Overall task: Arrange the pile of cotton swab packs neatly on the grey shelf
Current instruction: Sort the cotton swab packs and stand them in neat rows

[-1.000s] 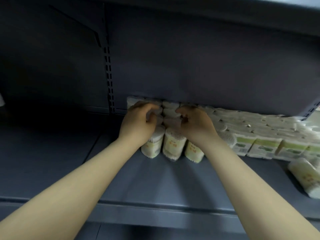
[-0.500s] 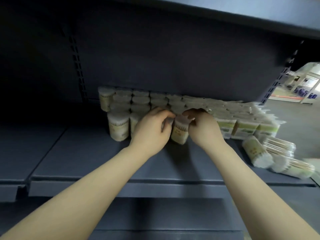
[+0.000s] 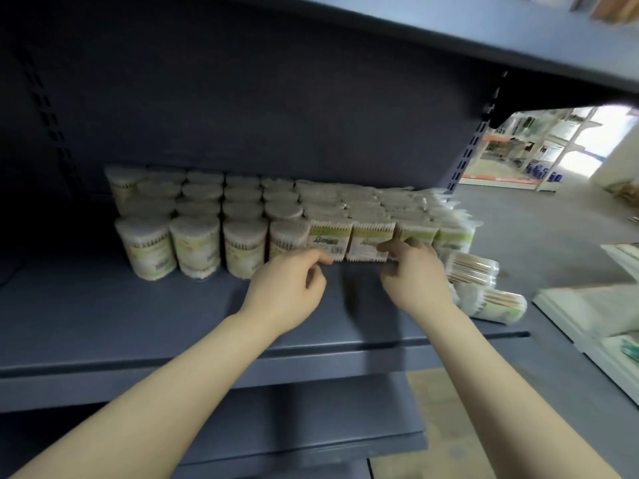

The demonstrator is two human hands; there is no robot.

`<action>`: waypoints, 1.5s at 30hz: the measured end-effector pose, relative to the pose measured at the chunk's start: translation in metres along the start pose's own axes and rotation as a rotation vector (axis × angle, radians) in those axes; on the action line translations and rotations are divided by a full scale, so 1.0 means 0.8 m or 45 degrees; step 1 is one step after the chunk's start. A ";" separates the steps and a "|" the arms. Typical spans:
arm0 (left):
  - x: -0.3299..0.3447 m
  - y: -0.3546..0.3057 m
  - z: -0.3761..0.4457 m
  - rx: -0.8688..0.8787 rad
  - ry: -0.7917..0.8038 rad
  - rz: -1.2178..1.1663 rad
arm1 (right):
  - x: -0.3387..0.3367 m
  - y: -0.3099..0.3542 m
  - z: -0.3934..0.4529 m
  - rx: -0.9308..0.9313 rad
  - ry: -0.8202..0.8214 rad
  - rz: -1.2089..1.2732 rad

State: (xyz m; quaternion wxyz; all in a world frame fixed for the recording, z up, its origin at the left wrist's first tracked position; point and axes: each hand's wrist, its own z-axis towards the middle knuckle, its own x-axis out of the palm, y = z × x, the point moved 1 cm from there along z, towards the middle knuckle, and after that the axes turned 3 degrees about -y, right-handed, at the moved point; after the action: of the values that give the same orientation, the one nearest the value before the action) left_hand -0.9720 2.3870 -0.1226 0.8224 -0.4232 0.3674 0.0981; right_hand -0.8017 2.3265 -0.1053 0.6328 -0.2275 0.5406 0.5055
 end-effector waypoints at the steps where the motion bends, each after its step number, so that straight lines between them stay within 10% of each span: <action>1: 0.004 -0.001 0.000 0.004 0.011 0.010 | -0.001 -0.009 -0.001 0.022 -0.003 -0.042; 18: 0.030 -0.012 0.000 -0.021 0.166 0.351 | -0.010 -0.061 -0.007 0.153 0.127 -0.479; 36: 0.004 0.014 -0.014 -0.151 0.146 0.397 | 0.010 -0.015 -0.006 -0.146 0.465 0.116; 45: -0.003 0.017 -0.021 -0.207 0.122 0.397 | -0.016 -0.008 -0.005 -0.241 0.268 0.363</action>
State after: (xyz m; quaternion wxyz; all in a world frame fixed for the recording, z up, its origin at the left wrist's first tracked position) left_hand -0.9889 2.3832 -0.1352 0.7419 -0.4303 0.4582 0.2336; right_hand -0.7967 2.3159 -0.0962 0.4707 -0.2588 0.5806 0.6119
